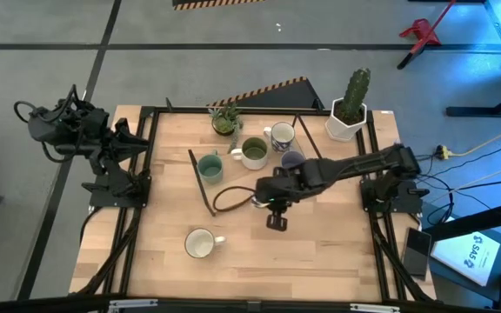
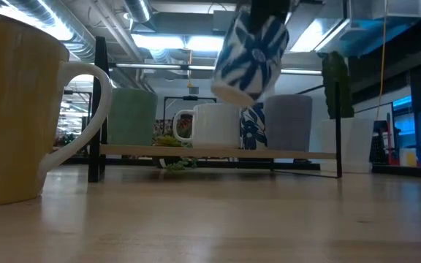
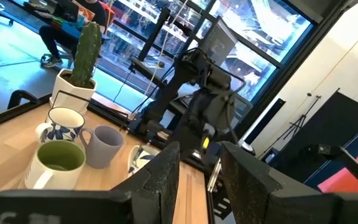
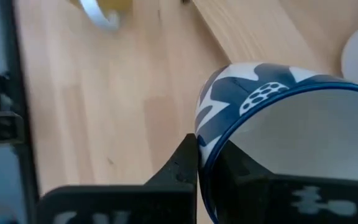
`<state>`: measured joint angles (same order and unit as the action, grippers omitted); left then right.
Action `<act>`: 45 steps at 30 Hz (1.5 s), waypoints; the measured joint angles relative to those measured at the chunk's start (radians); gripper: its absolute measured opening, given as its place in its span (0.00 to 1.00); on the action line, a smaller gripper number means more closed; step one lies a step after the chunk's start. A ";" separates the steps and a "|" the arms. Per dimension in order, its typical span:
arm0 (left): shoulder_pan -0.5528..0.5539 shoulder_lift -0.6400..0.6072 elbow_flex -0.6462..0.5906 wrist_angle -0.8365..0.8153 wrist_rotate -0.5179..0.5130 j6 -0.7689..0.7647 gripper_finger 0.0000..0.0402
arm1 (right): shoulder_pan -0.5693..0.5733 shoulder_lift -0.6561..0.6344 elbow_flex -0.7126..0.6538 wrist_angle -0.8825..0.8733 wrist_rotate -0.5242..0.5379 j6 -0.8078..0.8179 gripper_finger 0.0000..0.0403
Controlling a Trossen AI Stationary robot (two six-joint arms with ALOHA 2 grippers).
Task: Place coffee mugs
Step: Put the blue patterned mug on the shelf
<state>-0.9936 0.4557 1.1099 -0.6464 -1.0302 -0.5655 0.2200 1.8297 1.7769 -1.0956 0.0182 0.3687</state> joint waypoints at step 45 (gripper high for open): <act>0.000 0.000 0.000 -0.016 -0.010 0.002 0.28 | -0.131 0.236 0.188 -0.223 0.056 -0.173 0.04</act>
<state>-0.9932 0.4557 1.1099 -0.6621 -1.0397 -0.5640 0.0895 2.0655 1.9652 -1.3183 0.0737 0.1959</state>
